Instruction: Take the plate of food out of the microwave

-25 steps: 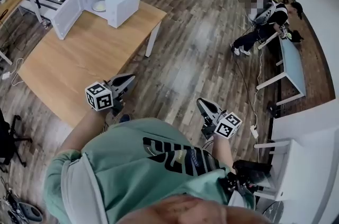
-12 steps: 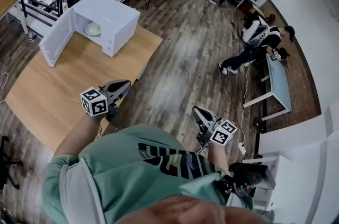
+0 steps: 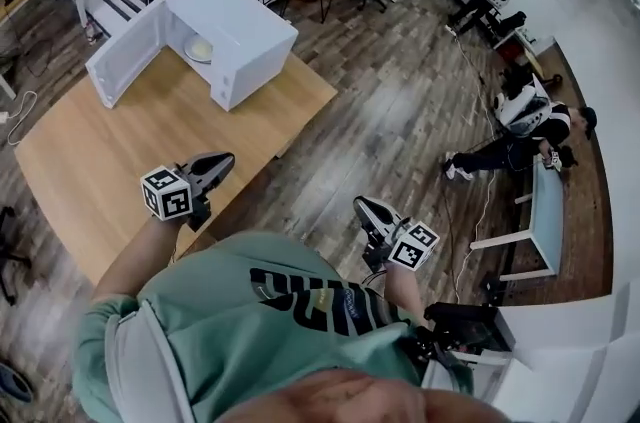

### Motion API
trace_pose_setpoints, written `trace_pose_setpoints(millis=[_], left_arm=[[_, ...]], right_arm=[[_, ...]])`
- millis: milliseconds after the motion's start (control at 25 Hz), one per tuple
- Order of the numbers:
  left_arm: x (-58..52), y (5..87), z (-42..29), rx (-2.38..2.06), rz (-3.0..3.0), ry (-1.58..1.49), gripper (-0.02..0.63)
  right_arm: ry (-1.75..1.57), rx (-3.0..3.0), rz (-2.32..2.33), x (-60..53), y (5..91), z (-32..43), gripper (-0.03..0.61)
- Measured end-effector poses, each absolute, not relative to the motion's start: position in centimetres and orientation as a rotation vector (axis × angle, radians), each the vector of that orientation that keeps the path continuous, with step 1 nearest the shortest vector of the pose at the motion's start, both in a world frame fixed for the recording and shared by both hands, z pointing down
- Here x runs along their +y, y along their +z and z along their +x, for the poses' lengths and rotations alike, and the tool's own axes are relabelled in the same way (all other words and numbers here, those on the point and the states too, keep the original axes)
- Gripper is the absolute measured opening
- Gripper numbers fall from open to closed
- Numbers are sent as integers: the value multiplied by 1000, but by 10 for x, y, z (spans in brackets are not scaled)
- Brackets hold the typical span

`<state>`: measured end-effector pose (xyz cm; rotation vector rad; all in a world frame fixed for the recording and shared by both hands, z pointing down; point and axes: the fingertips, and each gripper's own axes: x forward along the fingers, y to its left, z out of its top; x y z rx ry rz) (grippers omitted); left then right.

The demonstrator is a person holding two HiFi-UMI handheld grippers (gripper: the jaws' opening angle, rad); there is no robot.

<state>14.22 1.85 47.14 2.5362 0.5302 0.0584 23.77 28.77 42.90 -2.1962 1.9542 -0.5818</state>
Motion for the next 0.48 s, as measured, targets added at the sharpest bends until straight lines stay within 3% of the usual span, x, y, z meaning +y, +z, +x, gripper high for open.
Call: trace_pose_setpoints(millis=[480], left_arm=[[29, 450, 176, -56, 2615, -80, 5]], right_arm=[[-537, 2429, -1753, 229, 432, 378, 6]])
